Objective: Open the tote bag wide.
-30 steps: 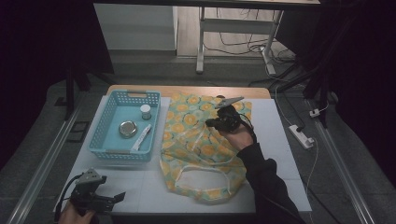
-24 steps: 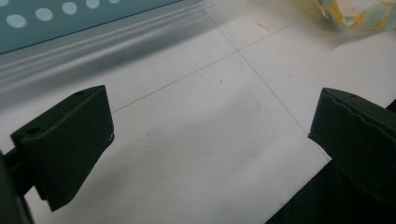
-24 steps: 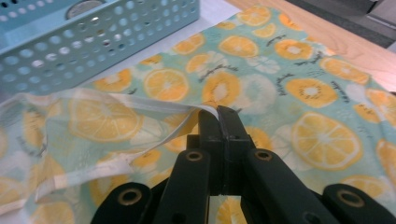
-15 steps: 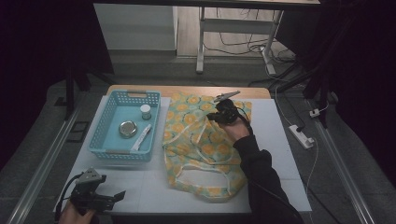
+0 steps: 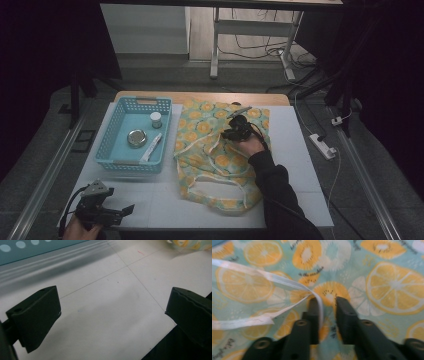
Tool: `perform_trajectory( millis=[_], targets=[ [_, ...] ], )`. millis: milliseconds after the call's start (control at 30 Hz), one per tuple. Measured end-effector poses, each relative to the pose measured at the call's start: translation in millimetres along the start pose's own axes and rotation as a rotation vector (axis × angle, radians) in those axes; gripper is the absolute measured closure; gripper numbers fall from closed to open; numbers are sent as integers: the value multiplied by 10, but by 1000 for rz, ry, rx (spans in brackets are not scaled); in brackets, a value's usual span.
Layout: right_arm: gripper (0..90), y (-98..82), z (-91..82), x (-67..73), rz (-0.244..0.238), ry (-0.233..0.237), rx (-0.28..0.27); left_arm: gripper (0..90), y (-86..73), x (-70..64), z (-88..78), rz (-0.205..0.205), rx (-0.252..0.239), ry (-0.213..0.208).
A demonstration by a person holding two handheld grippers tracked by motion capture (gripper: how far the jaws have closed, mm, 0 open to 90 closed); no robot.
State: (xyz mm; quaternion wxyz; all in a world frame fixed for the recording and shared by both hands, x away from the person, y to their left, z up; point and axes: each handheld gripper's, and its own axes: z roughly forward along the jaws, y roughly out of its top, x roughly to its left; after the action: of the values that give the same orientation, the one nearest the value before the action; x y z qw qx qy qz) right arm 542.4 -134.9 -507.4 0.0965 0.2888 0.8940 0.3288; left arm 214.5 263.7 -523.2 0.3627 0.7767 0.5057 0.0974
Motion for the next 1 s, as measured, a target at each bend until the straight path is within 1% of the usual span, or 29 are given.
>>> perform_trajectory(
  millis=[67,133,167,200,233,267,367,400,433,467,500,533,567,633,733,833,867,900,933,967,1000],
  targets=[
    [612,21,-51,10,10,17,-4,0,-1,-1,-1,1,-1,0],
    [554,33,-134,40,5,9,-26,0,-1,-1,-1,1,-1,0],
    [522,34,-183,58,4,13,-32,0,-2,-1,0,0,-2,0],
    [522,34,-183,58,4,13,-32,0,-1,0,-2,1,-1,-3],
    [519,32,-222,73,3,11,-31,0,-2,-2,-3,1,-2,-2],
    [480,21,-291,101,-7,3,-41,0,-2,-4,-3,2,-3,0],
    [404,-15,-396,154,2,20,-55,0,0,-4,-3,3,-1,0],
    [404,-15,-396,154,2,20,-55,0,0,-4,-2,3,-1,-1],
    [350,-43,-465,207,3,39,-64,0,1,-3,-2,2,-1,-1],
    [315,-50,-482,228,7,49,-63,0,1,-3,-2,2,-1,-1],
    [315,-50,-482,228,7,49,-63,0,1,-3,-2,2,-2,-2],
    [257,-70,-535,309,1,62,-68,0,1,-3,-2,2,-2,-2],
    [257,-70,-535,309,1,62,-68,0,2,-4,-2,3,-3,-2],
    [191,-80,-564,378,2,79,-59,0,1,-6,-1,4,-5,0],
    [156,-112,-591,491,-7,109,-48,0,0,-5,-2,5,-6,-2],
    [126,-160,-594,586,-23,123,-28,0,0,-6,-1,6,-6,-2],
    [90,-200,-584,623,-23,137,-19,0,0,-6,-2,7,-6,-3],
    [90,-200,-584,623,-23,137,-19,0,0,-7,-2,7,-7,-3],
    [55,-257,-560,670,-21,133,9,0,0,-8,-2,8,-7,-3],
    [55,-257,-560,670,-21,133,9,0,0,-8,-2,9,-6,-4],
    [40,-284,-549,689,-24,123,21,0,1,-8,-1,10,-6,-5]
  ],
)
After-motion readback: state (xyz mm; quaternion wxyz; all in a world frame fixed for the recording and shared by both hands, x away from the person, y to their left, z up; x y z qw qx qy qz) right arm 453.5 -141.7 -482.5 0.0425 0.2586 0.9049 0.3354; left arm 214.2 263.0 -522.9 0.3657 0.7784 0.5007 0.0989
